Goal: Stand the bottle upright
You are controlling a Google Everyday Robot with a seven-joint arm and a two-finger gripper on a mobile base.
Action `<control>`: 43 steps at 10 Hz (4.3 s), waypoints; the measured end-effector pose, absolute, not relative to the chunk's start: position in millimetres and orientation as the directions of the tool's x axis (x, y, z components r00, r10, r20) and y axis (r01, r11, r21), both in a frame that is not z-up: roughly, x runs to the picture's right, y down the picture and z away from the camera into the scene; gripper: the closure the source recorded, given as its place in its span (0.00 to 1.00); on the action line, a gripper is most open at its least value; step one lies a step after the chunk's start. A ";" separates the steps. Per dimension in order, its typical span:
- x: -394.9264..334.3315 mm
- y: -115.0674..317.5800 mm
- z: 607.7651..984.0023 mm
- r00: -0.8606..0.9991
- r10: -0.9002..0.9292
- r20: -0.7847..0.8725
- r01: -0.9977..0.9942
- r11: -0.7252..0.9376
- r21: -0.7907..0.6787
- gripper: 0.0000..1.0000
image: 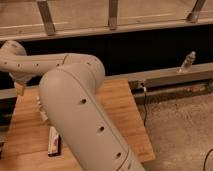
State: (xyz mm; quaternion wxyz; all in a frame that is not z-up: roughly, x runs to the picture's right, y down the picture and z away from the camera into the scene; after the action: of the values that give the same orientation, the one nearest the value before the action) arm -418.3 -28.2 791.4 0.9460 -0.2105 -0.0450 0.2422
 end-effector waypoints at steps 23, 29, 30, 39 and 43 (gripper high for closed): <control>-408.6 73.3 890.5 0.838 0.483 -0.255 -0.533 0.619 -0.577 0.20; -414.8 93.8 910.6 0.831 0.478 -0.283 -0.537 0.560 -0.631 0.20; -416.4 95.7 914.4 0.834 0.472 -0.286 -0.533 0.554 -0.639 0.20; -434.7 94.3 918.2 0.853 0.450 -0.265 -0.501 0.562 -0.658 0.21; -437.3 96.7 917.7 0.862 0.434 -0.261 -0.488 0.569 -0.662 0.58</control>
State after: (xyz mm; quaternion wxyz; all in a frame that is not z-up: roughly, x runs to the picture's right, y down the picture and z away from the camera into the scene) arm -437.3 96.7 917.7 0.8852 -0.3840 0.0346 0.2604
